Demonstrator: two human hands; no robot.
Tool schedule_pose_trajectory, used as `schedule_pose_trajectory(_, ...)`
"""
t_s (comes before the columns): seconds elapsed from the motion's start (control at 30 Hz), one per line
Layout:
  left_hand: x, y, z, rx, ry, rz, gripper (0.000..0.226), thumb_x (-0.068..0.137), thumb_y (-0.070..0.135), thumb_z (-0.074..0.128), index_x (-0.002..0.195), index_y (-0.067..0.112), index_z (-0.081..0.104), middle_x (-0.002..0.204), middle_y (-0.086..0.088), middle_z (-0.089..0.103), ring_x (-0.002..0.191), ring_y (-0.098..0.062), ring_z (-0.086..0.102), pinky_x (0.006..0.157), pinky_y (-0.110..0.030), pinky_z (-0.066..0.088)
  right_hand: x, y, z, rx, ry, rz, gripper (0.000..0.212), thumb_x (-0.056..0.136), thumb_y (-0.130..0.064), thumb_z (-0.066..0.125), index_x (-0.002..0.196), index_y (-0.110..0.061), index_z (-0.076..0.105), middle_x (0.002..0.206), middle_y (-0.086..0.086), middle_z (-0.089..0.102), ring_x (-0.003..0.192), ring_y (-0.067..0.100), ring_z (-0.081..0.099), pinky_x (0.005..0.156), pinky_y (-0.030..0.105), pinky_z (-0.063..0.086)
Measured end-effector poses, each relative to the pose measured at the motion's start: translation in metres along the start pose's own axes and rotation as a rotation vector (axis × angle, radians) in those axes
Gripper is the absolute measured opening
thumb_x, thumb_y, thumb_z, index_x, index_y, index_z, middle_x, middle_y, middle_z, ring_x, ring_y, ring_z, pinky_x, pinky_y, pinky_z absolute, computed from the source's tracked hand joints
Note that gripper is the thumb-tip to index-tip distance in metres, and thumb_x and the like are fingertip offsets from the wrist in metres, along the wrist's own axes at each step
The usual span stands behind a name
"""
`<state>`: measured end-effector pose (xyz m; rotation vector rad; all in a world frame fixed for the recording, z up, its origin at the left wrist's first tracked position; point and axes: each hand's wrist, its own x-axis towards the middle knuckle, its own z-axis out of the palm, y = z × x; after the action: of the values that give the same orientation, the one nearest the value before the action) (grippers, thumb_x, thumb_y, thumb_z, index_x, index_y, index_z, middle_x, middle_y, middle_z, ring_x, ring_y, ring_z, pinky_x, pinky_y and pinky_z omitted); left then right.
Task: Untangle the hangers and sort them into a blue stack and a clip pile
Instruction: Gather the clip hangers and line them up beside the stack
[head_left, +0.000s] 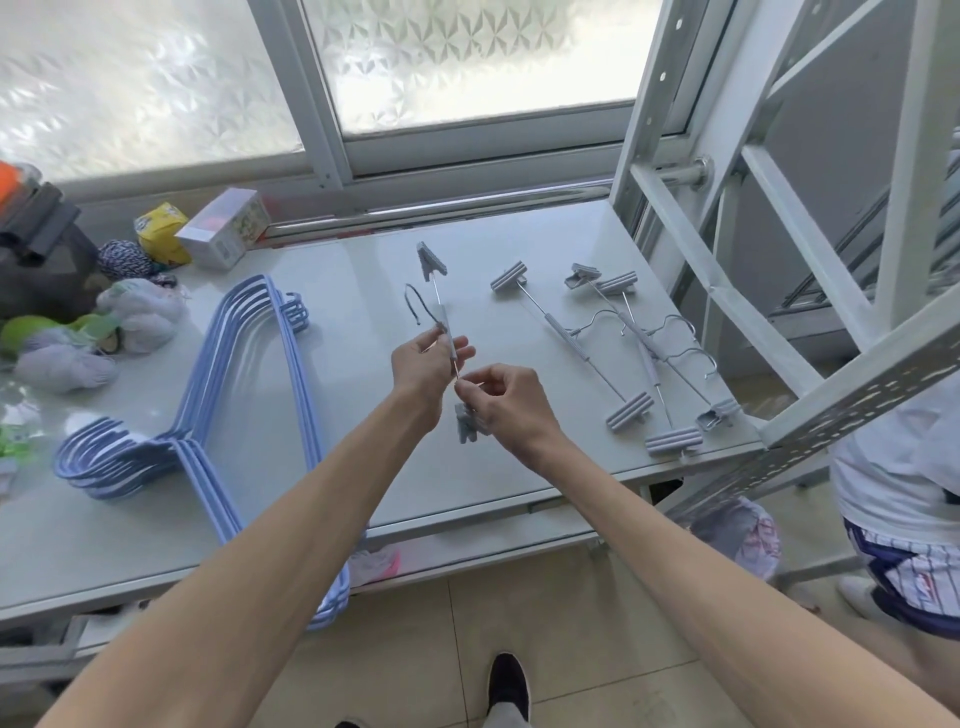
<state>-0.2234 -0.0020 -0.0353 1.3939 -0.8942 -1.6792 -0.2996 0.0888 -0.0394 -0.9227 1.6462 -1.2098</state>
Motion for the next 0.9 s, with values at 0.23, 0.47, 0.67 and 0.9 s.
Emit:
schedule_pose_trajectory(0.23,0.000,0.010,-0.009,-0.224,0.028,-0.116,0.013,0.096,-0.004,0.052,0.104,-0.009,0.060,0.079,-0.013,0.061,0.070,-0.020,0.061,0.070,-0.030,0.057,-0.012,-0.012,-0.009,0.096,-0.103,0.046,0.047,0.092,-0.039,0.060,0.086,0.007,0.065,0.075,0.016,0.071,0.069,0.031,0.070,0.067,0.038,0.056)
schedule_pose_trajectory(0.47,-0.002,0.012,-0.013,-0.309,-0.185,-0.177,0.014,0.098,-0.007,0.042,0.099,-0.004,0.056,0.086,-0.012,0.058,0.080,-0.018,0.061,0.072,-0.025,0.060,-0.018,0.000,-0.012,-0.051,-0.134,0.029,0.024,0.083,-0.009,0.072,0.104,0.000,0.066,0.089,0.019,0.071,0.074,0.031,0.070,0.072,0.043,0.060)
schedule_pose_trajectory(0.67,-0.006,0.018,-0.014,-0.501,-0.286,-0.267,0.019,0.102,0.013,0.046,0.118,0.007,0.053,0.118,-0.017,0.061,0.107,-0.027,0.063,0.087,-0.035,0.056,-0.025,-0.004,-0.015,0.034,-0.188,0.035,0.020,0.085,-0.004,0.071,0.103,0.001,0.066,0.086,0.016,0.068,0.072,0.028,0.064,0.070,0.041,0.058)
schedule_pose_trajectory(0.9,-0.006,0.017,-0.016,-0.598,-0.325,-0.230,0.034,0.105,0.024,0.035,0.135,0.014,0.049,0.126,-0.014,0.062,0.120,-0.028,0.059,0.096,-0.037,0.053,-0.031,-0.005,-0.027,-0.040,-0.284,0.019,0.021,0.086,-0.021,0.071,0.101,-0.007,0.070,0.087,0.015,0.073,0.071,0.019,0.067,0.068,0.034,0.056)
